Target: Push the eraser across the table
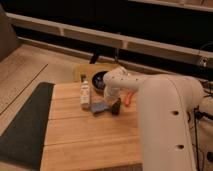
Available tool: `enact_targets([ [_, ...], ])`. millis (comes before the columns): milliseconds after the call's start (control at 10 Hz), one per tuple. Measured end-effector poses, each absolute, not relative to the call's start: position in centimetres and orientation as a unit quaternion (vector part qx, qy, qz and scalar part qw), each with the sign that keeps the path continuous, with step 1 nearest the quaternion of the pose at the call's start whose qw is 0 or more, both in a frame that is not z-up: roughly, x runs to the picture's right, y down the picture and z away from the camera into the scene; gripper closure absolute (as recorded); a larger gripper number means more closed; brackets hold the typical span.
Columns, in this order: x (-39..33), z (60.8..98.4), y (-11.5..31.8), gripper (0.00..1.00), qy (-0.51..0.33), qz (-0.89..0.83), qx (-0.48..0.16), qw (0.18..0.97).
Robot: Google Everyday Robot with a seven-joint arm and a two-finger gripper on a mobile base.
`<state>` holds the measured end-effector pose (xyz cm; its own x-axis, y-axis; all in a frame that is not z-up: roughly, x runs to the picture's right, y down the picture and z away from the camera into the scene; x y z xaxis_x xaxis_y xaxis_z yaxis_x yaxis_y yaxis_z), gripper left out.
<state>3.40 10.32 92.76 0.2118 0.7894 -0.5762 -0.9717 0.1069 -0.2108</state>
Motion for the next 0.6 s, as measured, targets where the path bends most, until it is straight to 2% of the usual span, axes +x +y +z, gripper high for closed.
enact_targets([
  [200, 5.4, 90.7, 11.1, 1.00, 0.197, 0.611, -0.276, 0.715],
  [600, 8.6, 83.4, 10.2, 1.00, 0.249, 0.607, -0.255, 0.711],
])
